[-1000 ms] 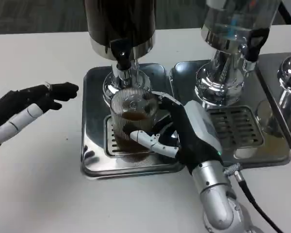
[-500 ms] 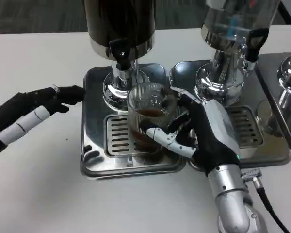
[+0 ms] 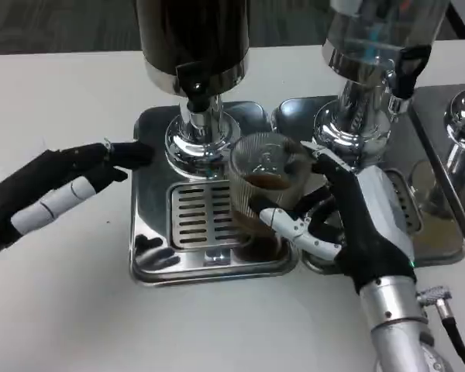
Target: Grasp the cup under the faucet to collect the drink, then remove the cup.
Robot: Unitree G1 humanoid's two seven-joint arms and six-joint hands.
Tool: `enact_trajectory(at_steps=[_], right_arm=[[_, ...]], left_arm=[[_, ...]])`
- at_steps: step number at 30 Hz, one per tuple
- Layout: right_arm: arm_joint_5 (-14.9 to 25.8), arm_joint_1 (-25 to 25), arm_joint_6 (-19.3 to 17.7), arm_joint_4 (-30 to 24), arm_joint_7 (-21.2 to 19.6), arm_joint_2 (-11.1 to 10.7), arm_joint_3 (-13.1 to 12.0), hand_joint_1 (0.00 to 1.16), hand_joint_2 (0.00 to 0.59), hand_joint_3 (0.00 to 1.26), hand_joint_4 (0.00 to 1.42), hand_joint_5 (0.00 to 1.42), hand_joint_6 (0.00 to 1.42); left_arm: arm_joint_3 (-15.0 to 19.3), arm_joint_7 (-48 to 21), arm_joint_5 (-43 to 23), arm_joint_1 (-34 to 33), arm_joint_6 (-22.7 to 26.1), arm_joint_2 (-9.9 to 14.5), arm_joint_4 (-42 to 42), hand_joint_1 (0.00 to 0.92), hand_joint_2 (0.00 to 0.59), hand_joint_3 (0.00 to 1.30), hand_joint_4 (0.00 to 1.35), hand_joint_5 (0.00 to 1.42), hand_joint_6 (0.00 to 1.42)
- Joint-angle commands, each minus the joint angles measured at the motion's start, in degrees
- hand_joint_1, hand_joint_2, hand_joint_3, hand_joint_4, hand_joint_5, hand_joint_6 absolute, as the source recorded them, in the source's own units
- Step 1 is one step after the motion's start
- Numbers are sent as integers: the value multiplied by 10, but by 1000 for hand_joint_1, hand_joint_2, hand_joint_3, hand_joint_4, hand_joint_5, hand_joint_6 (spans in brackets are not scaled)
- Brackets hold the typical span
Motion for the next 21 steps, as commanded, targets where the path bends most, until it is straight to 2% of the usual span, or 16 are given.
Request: enact_trajectory(at_steps=[1, 13, 21], right_arm=[[3, 25, 2, -67, 10, -2, -9, 583, 278, 495, 627, 733, 850], [2, 86, 17, -164, 50, -13, -23, 583, 278, 504, 636, 738, 864], [6, 114, 19, -202, 70, -24, -30, 583, 278, 509, 644, 738, 864]], left_arm=[[-1, -15, -17, 24, -8, -5, -38, 0, 162, 273, 234, 194, 254], [4, -29, -46, 78, -10, 6, -127, 0, 157, 268, 222, 187, 254], [10, -22, -37, 118, -45, 24, -177, 0, 156, 251, 180, 158, 214]])
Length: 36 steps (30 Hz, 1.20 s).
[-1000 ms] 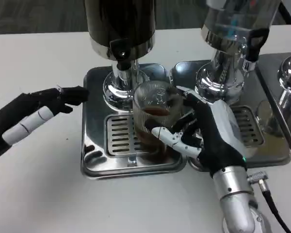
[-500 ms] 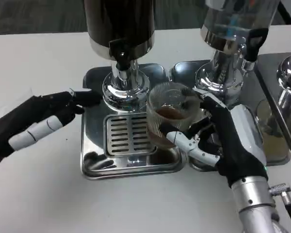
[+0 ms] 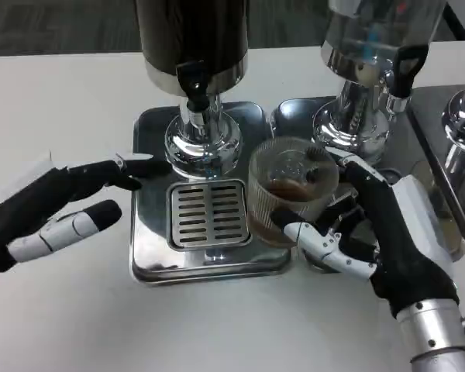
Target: Grasp the cup under the faucet to collect the drink, then remove the cup.
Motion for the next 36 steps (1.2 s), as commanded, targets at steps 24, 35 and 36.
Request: enact_trajectory(at_steps=[24, 35, 36], right_arm=[[9, 61, -4, -107, 54, -4, -27, 582, 280, 510, 645, 755, 884], [10, 82, -5, -131, 64, -1, -33, 591, 284, 518, 645, 765, 889], [10, 83, -5, -133, 65, -1, -33, 591, 284, 518, 645, 765, 889]], left_arm=[[-8, 103, 103, 94, -157, 82, -89, 0, 118, 106, 0, 7, 157], [-16, 112, 92, 112, -156, 95, -107, 0, 117, 105, 0, 0, 156], [-17, 113, 92, 113, -157, 96, -109, 0, 117, 105, 0, 0, 156]])
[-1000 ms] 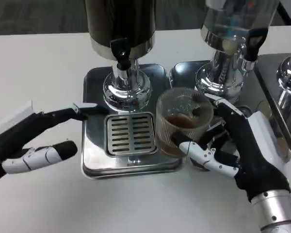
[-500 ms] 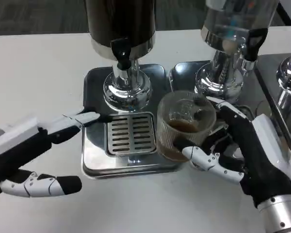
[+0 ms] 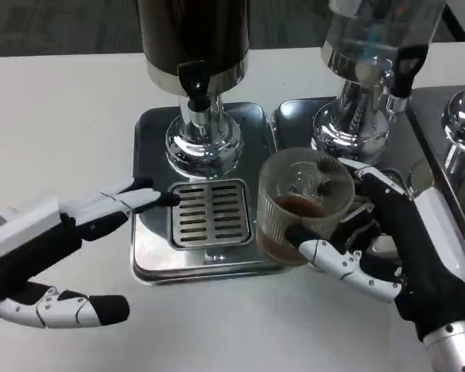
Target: Grasp the cup under the faucet to collect the drink, then remove the cup.
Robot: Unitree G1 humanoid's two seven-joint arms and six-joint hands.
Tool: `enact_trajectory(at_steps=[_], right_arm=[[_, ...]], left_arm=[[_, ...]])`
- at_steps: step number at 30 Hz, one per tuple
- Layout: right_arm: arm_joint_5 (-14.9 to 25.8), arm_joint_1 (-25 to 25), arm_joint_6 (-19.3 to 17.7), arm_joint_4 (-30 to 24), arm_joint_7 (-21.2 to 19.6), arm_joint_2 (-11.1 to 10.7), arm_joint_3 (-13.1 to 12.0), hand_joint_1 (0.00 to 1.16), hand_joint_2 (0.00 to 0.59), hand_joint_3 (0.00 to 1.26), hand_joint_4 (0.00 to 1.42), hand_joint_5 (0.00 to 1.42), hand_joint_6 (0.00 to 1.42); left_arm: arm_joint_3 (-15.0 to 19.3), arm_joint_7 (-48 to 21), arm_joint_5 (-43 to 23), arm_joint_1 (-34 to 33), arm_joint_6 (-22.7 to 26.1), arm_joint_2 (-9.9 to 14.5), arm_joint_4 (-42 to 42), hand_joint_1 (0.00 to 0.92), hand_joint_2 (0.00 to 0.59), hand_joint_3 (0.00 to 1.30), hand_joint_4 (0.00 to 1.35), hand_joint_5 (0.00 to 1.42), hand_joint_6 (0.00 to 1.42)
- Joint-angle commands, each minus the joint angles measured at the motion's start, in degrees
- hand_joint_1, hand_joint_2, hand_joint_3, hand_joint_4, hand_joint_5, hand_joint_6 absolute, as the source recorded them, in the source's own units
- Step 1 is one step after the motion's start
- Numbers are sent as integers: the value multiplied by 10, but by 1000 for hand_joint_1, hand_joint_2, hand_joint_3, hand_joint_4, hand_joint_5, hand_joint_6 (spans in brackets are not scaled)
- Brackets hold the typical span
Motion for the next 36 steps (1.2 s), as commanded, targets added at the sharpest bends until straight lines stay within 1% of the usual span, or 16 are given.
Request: enact_trajectory(at_steps=[1, 8, 20, 27, 36], right_arm=[[8, 4, -7, -27, -2, 3, -4, 592, 284, 521, 645, 765, 897], [9, 11, -11, -35, -1, 3, -6, 594, 284, 524, 645, 765, 902], [11, 11, -14, -32, -2, 4, -6, 595, 284, 525, 645, 777, 903], [14, 8, -17, -28, -2, 3, -8, 641, 277, 525, 645, 783, 903], [19, 10, -19, -29, -2, 1, -8, 650, 276, 525, 645, 783, 923]], left_arm=[[-6, 11, -7, 13, -7, 13, -15, 0, 117, 105, 0, 0, 156], [-9, 16, -12, 27, -13, 15, -30, 0, 117, 105, 0, 0, 156], [-12, 16, -20, 39, -13, 21, -41, 0, 117, 105, 0, 0, 156], [-9, 19, -24, 47, -13, 25, -44, 0, 117, 105, 0, 0, 156], [-11, 18, -28, 48, -11, 25, -43, 0, 115, 105, 0, 0, 156]])
